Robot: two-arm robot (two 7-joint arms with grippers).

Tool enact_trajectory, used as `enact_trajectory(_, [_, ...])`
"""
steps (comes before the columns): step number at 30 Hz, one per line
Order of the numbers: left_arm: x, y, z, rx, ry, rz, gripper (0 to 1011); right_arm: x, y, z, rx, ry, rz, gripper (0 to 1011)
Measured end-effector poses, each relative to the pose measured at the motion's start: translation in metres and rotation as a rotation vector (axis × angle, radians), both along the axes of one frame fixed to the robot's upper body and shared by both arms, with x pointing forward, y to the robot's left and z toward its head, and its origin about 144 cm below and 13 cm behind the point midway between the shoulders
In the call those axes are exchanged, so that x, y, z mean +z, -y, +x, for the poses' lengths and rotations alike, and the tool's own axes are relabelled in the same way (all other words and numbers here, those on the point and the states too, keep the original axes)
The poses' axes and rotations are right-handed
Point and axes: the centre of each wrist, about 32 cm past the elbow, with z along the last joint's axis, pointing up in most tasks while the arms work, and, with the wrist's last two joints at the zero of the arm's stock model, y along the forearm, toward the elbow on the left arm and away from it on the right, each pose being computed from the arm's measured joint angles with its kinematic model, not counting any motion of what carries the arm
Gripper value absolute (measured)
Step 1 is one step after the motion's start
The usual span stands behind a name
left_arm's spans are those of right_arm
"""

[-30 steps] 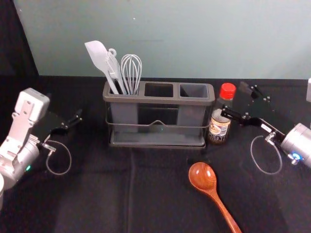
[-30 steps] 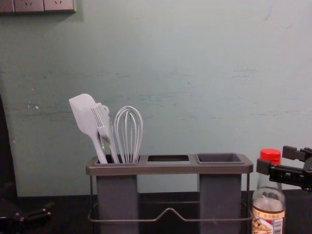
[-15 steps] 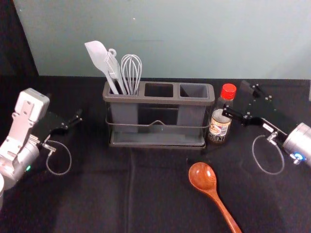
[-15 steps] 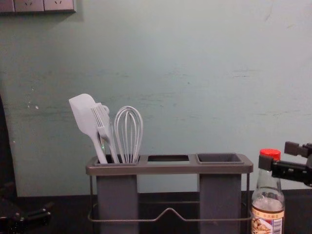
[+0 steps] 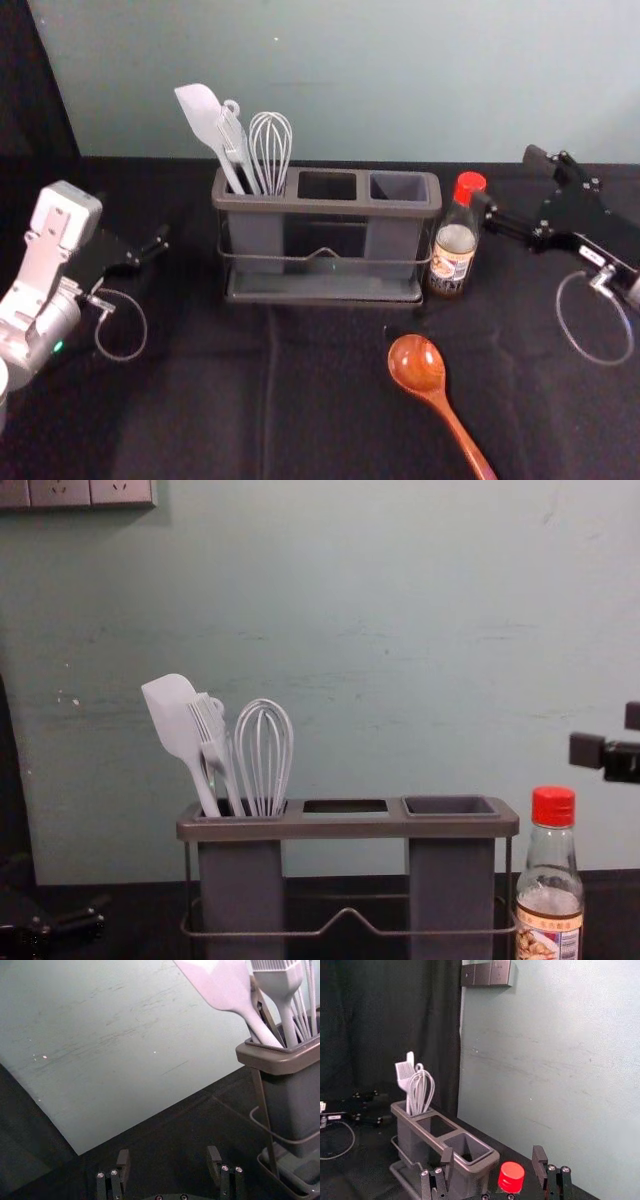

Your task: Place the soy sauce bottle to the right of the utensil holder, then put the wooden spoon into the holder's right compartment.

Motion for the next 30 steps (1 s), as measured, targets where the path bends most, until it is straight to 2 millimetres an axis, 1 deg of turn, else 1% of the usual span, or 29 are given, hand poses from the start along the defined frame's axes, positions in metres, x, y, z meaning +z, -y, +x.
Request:
enact_trajectory(8, [0.0, 0.0, 0.0, 0.0, 0.0, 0.0, 1005, 0.026, -0.005, -0.032, 0.017, -0.047, -0.057, 1002])
enact_trajectory(9, [0.0, 0.0, 0.0, 0.0, 0.0, 0.0, 1005, 0.03, -0.008, -0.038, 0.021, -0.067, -0.072, 1002])
enact_trajectory(12, [0.0, 0.0, 0.0, 0.0, 0.0, 0.0, 1005, 0.036, -0.012, -0.047, 0.025, -0.11, -0.099, 1002])
enact_trajectory(16, [0.0, 0.0, 0.0, 0.0, 0.0, 0.0, 1005, 0.043, -0.021, -0.059, 0.021, -0.232, -0.141, 1002])
enact_trajectory(22, [0.0, 0.0, 0.0, 0.0, 0.0, 0.0, 1005, 0.039, -0.037, -0.063, 0.013, -0.421, -0.19, 1002])
enact_trajectory(30, [0.0, 0.0, 0.0, 0.0, 0.0, 0.0, 1005, 0.025, -0.059, -0.057, -0.027, -0.604, -0.23, 1002])
